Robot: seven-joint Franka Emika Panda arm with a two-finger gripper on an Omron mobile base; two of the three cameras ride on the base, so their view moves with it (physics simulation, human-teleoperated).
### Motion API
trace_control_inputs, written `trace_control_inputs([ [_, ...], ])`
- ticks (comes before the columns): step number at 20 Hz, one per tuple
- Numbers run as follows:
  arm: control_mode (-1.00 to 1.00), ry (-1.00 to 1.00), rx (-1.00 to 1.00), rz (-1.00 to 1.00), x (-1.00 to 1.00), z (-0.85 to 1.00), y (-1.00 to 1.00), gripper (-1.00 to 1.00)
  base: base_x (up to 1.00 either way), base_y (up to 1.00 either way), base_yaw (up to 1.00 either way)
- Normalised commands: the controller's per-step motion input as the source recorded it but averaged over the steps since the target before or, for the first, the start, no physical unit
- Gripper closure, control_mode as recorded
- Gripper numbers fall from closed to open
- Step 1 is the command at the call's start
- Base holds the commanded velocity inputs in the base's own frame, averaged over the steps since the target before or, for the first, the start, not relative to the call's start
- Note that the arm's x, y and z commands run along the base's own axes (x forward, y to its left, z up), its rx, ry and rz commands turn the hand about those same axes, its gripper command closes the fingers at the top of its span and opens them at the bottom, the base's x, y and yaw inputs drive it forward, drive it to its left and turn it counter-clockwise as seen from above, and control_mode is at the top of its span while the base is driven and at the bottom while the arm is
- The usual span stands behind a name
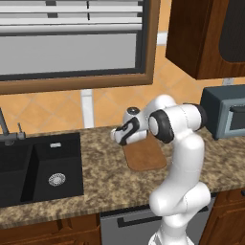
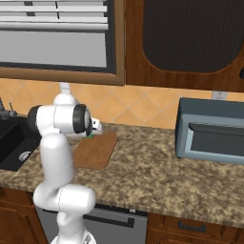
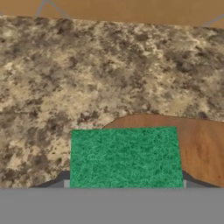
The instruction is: Pick up the sponge from the counter and clean the cutting board by briefly scrubbing or pressing down on the cutting board. Once finished, release the sponge.
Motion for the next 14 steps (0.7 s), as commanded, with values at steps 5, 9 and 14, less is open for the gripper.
trace_control_inputs([
  [5,-1.00,0.16,0.00,-0.09,-0.83,-0.34,0.00,1.00,0.00,0.00,0.00],
  [9,-1.00,0.13,0.00,-0.09,-0.83,-0.44,-0.01,1.00,0.00,0.00,0.00],
  [14,-1.00,0.06,0.00,-0.09,-0.91,-0.61,-0.06,1.00,0.00,0.00,0.00],
])
